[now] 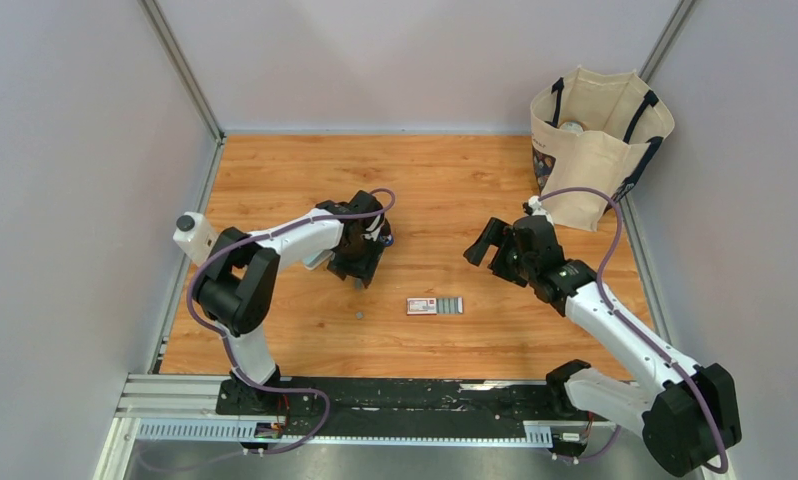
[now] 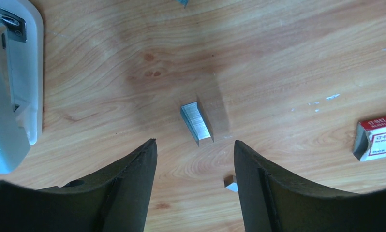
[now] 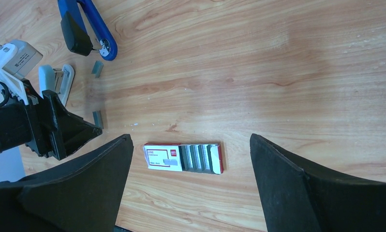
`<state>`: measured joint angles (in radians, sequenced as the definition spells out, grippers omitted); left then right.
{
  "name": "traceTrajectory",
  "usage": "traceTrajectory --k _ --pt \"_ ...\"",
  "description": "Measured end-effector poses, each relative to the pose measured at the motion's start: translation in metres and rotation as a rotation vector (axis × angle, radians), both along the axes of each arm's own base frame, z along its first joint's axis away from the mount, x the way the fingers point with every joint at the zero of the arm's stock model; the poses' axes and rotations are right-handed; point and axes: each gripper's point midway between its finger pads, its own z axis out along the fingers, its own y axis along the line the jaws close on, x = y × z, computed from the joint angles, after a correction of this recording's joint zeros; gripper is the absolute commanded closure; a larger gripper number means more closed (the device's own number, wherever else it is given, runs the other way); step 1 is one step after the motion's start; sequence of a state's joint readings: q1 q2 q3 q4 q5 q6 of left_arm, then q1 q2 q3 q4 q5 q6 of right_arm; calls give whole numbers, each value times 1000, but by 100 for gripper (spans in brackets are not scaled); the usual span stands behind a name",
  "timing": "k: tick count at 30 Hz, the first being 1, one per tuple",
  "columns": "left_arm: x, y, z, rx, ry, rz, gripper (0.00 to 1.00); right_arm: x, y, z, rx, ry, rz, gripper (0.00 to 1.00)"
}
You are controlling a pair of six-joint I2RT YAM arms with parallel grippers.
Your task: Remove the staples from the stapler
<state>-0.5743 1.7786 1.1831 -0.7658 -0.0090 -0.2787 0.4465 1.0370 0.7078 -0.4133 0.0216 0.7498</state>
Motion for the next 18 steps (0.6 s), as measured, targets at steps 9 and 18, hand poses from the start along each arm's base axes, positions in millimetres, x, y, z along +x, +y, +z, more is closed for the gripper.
traceTrajectory --k 9,18 --pt "4 -3 -9 -2 3 17 50 -1 1 -2 -9 2 12 8" --pt "7 -6 -15 -8 4 23 59 -1 1 0 -8 -6 17 9"
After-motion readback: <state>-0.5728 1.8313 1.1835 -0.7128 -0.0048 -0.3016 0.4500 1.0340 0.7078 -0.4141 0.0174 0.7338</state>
